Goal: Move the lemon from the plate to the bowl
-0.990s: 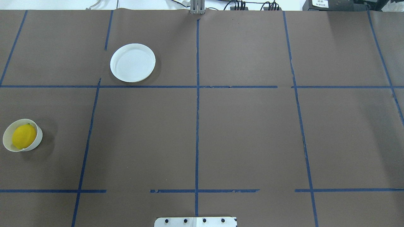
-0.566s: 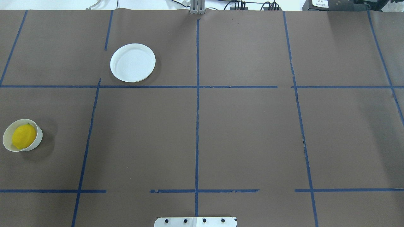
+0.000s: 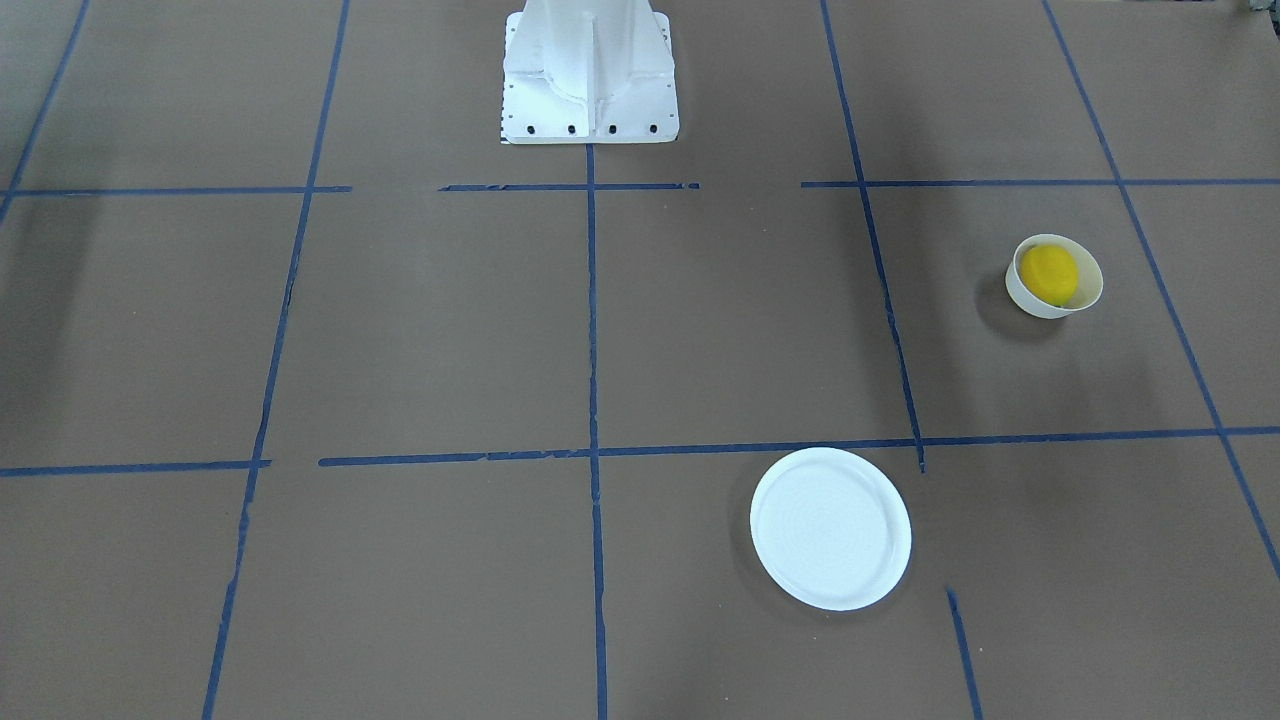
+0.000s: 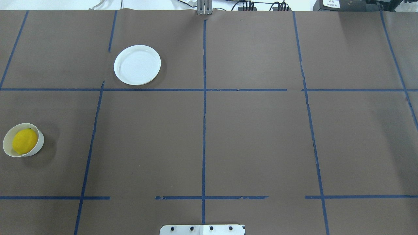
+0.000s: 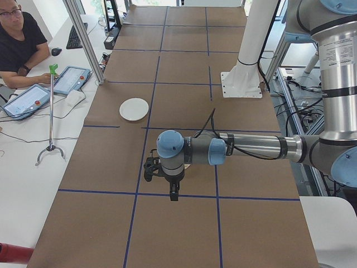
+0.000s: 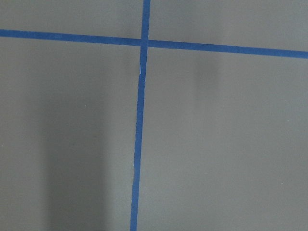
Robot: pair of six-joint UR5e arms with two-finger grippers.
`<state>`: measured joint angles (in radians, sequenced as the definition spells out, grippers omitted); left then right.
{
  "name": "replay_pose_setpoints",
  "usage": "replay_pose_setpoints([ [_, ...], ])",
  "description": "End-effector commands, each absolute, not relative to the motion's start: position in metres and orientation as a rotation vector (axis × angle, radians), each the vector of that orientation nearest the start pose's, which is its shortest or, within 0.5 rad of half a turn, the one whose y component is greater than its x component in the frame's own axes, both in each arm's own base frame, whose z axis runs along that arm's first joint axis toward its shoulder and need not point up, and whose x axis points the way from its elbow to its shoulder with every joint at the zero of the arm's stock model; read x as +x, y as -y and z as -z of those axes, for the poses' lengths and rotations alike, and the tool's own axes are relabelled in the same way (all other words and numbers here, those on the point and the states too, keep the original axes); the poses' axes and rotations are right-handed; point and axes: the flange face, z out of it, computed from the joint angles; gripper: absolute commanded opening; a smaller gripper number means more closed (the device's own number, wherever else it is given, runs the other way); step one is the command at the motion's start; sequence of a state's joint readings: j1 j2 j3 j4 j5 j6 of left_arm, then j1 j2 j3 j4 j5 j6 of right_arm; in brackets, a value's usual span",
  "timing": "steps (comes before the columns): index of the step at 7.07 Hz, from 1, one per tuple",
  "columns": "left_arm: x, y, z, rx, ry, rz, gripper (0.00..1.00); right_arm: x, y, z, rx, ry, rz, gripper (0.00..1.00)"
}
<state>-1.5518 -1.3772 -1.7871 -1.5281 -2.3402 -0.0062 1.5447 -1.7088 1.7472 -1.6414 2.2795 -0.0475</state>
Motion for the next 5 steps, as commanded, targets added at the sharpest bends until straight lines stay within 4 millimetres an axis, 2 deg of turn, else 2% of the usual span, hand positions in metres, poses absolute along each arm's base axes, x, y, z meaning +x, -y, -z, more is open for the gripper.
replay_pose_setpoints([
  [1, -0.0633, 0.4075, -0.6472, -0.03, -0.779, 0.017, 1.0, 0.0572, 0.4323, -0.6472, -0.023, 0.709, 0.059, 1.0],
  [5, -0.0632, 0.4092, -0.6457, -0.014, -0.781, 0.008, 1.0, 0.0572, 0.4323, -0.6472, -0.023, 0.709, 0.059, 1.0],
])
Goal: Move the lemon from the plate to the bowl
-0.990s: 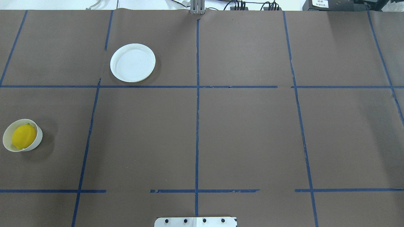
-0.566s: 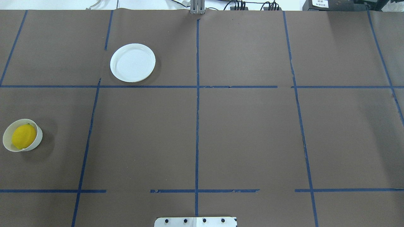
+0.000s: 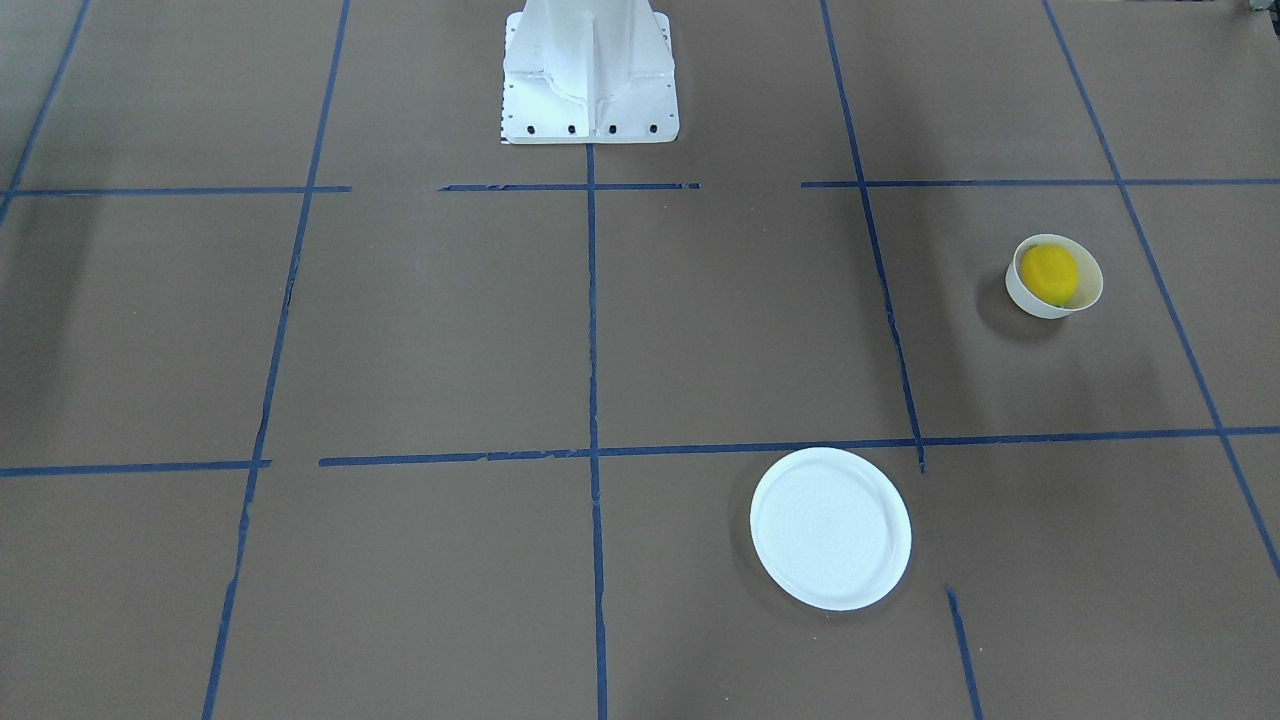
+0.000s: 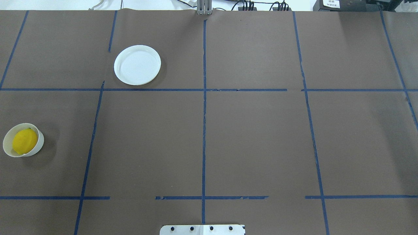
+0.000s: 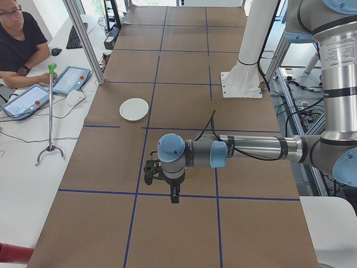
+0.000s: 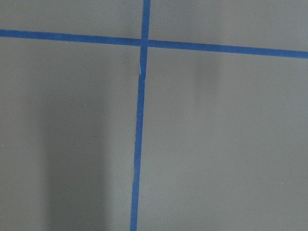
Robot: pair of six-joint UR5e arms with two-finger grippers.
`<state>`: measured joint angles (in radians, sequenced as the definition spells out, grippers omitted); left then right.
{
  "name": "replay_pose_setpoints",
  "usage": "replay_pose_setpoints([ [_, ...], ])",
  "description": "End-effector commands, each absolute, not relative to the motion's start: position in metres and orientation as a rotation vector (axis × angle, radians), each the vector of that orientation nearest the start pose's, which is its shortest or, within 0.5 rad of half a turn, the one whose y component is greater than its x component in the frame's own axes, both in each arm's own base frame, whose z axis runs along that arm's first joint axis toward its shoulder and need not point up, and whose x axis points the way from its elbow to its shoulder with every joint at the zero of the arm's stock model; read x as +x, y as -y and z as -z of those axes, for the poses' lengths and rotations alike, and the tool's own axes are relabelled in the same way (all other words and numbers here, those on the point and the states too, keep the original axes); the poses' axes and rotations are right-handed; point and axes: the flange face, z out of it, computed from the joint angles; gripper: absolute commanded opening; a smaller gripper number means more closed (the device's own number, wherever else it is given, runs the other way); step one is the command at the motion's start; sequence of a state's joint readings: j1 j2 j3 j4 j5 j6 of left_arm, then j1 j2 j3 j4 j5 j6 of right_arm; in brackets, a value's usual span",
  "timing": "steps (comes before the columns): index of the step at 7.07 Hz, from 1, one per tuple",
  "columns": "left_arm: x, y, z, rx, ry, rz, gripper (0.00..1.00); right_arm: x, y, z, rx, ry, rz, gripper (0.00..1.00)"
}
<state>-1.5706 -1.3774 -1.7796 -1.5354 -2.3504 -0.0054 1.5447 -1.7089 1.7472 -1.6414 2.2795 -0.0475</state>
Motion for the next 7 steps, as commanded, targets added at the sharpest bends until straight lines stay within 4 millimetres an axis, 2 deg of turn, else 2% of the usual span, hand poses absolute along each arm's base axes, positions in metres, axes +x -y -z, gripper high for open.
replay_pose_setpoints([
  [1, -0.0632, 0.4113, -0.6446, 0.003, -0.781, -0.027, 1.0, 0.0572, 0.4323, -0.6472, -0.023, 0.709, 0.059, 1.0],
  [7, -0.063, 0.4171, -0.6394, 0.016, -0.784, -0.038, 1.0, 0.0572, 0.4323, -0.6472, -0.023, 0.709, 0.059, 1.0],
])
